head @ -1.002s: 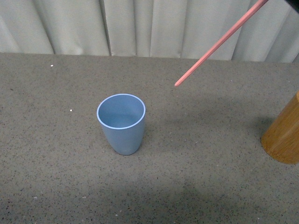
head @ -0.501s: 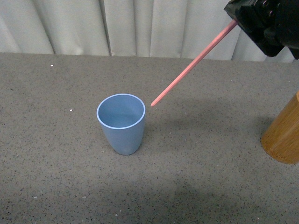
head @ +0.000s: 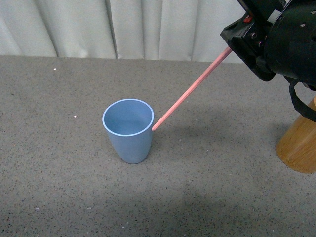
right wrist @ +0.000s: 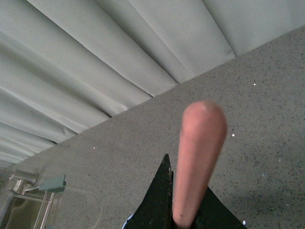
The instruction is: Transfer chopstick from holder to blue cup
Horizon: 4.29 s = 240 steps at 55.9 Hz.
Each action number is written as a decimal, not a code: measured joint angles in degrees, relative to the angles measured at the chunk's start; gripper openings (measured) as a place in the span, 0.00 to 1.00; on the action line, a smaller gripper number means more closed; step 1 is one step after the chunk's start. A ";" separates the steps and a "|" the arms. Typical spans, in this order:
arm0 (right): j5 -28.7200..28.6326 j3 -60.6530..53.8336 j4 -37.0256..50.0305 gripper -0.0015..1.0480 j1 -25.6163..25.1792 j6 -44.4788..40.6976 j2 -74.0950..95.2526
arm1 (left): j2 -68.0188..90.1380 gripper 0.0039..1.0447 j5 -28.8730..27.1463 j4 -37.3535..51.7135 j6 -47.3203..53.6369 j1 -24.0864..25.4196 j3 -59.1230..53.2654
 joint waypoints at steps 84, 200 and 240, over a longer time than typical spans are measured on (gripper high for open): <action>-0.87 9.05 -3.10 0.02 2.12 -0.96 6.86 | 0.00 0.94 0.00 0.00 0.02 0.00 0.00; -3.67 -34.58 -43.19 0.86 -25.24 -43.87 -94.16 | -0.09 0.94 0.00 0.00 0.04 0.00 0.00; -3.67 -34.58 -43.19 0.91 -25.24 -43.85 -94.16 | -0.09 0.94 0.00 0.00 0.04 0.00 0.00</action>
